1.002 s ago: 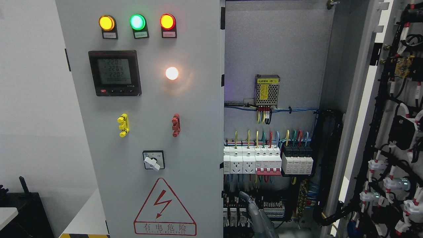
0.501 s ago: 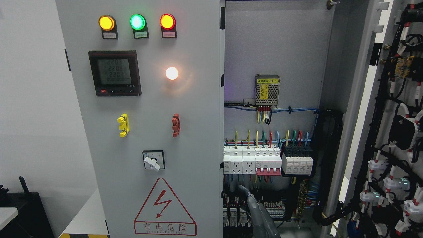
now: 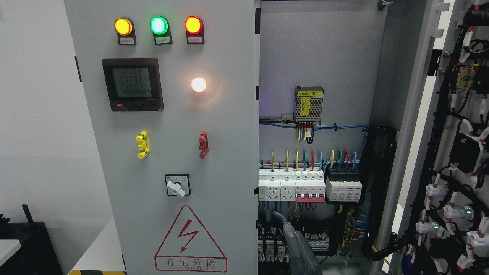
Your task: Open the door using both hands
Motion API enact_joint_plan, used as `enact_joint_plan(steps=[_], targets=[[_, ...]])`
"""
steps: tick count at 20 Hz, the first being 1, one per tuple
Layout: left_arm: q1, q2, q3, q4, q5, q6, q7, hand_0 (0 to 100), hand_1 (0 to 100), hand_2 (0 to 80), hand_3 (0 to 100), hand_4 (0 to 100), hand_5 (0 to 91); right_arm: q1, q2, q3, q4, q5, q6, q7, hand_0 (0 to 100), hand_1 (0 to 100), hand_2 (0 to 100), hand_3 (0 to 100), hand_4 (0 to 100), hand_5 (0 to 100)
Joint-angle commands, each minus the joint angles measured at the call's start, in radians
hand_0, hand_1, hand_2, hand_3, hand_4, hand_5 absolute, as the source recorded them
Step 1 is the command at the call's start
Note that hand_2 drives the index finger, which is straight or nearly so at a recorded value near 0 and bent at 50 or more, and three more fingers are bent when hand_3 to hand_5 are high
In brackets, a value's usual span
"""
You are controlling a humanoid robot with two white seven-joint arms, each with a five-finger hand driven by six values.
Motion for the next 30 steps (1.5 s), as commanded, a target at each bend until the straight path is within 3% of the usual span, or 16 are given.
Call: enact_joint_plan(steps=[1, 16, 20, 30], targets=[[0.000, -0.001, 0.000, 0.023, 0.000, -0.001, 0.000, 0, 0, 0.0, 0, 4, 0.0, -0.014, 0.023, 0.008, 0.011, 0.000, 0.004, -0.001, 0, 0, 0, 0, 0, 0], [0.000, -0.001, 0.000, 0.023, 0.000, 0.001, 0.000, 0, 0, 0.0, 0, 4, 0.0, -0.034, 0.025, 0.017, 0.034, -0.002, 0.009, 0.003, 0, 0, 0, 0, 0, 0], [0.000, -0.001, 0.000, 0.023, 0.000, 0.001, 0.000, 0, 0, 0.0, 0, 4, 0.0, -0.037, 0.025, 0.017, 0.034, -0.002, 0.015, 0.032, 0, 0, 0, 0, 0, 0], [0.000, -0.001, 0.000, 0.023, 0.000, 0.001, 0.000, 0, 0, 0.0, 0, 4, 0.0, -0.067, 0.029, 0.014, 0.063, -0.002, 0.018, 0.033, 0, 0, 0, 0, 0, 0]])
